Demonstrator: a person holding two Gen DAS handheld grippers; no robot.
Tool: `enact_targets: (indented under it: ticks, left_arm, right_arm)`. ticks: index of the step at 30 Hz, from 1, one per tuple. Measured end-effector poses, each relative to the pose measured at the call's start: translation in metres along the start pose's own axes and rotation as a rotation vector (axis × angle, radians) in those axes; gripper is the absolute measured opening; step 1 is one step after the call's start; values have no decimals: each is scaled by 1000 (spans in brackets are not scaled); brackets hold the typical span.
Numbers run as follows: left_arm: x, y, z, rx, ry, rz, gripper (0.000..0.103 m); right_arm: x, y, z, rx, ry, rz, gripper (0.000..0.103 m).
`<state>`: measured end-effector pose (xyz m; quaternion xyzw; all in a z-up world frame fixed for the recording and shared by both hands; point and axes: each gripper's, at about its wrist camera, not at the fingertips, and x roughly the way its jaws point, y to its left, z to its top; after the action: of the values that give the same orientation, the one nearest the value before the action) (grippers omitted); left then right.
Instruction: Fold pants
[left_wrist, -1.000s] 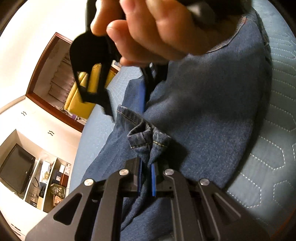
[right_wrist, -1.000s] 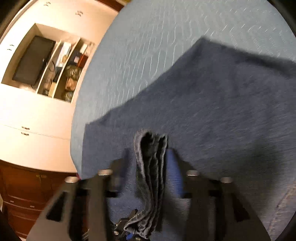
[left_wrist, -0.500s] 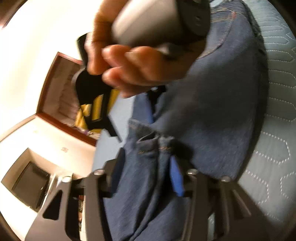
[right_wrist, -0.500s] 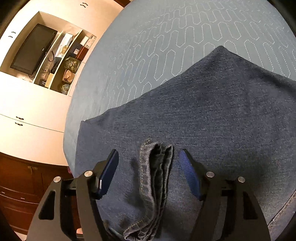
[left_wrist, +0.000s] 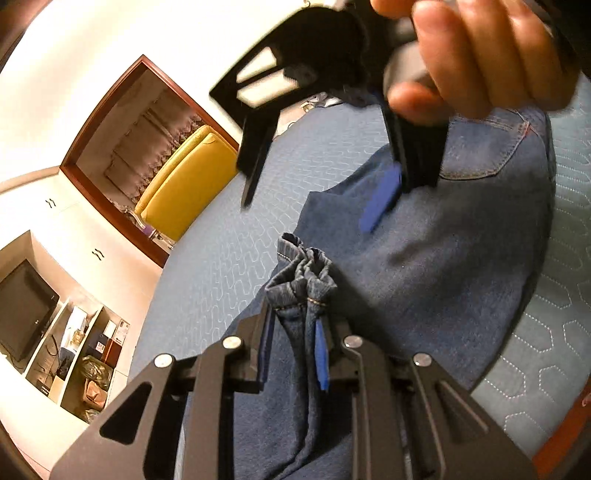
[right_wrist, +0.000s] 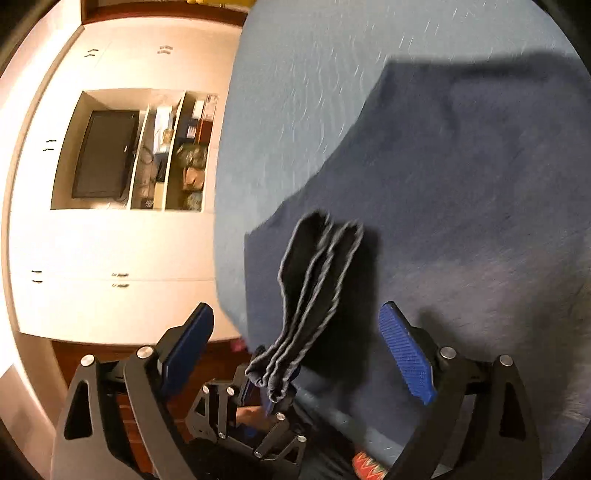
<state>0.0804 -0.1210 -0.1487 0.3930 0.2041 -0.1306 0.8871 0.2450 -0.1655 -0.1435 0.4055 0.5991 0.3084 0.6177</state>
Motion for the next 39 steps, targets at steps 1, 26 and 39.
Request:
enact_targets:
  ticks: [1,26,39]
  left_arm:
    - [0,0,0,3,4,-3,20]
    - [6,-44,-9,125,40,-96,37]
    - [-36,209,-168,-766,216,-154,6]
  right_arm:
    - [10,-1,1,9,15,42,89]
    - [59,14,10,-346,-130,-543,8]
    - [58,107,-87,-664,-491,-917,58]
